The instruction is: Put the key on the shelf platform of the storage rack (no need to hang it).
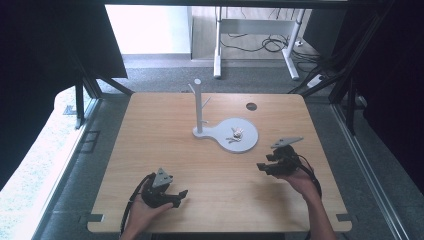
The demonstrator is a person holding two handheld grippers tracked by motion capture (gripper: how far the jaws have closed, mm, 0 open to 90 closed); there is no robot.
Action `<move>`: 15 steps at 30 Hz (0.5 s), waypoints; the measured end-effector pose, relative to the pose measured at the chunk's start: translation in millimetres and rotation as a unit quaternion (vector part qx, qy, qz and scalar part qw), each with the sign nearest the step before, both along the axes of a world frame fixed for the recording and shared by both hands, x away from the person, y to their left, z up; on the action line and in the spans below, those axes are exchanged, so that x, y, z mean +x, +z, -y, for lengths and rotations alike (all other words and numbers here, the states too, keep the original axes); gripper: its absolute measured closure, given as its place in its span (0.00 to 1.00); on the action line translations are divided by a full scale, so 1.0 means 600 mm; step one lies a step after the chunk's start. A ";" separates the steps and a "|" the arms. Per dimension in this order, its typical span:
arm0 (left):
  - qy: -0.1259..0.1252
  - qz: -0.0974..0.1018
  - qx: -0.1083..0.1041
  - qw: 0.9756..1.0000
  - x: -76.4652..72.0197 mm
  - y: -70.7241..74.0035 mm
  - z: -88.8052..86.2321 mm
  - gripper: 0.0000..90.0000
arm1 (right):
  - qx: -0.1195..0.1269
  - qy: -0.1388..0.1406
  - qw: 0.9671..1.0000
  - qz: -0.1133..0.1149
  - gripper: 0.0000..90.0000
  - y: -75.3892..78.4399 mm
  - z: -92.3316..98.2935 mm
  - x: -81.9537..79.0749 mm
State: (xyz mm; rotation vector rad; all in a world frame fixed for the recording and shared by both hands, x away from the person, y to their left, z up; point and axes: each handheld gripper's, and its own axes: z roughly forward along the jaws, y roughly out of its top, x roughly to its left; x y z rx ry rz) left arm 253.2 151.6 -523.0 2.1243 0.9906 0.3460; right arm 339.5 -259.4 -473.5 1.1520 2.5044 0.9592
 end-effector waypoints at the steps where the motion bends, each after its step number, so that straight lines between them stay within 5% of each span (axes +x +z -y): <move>1: 0.000 0.000 0.000 1.000 0.000 0.000 0.000 0.26 | 0.002 -0.002 1.000 0.001 0.49 -0.004 0.005 -0.008; 7: 0.000 -0.002 0.002 1.000 0.002 -0.003 0.001 0.26 | -0.012 0.022 1.000 -0.009 0.50 -0.040 0.021 -0.041; 15: 0.003 -0.005 0.006 1.000 0.005 -0.006 -0.002 0.26 | -0.004 0.008 1.000 -0.007 0.50 -0.052 0.033 -0.048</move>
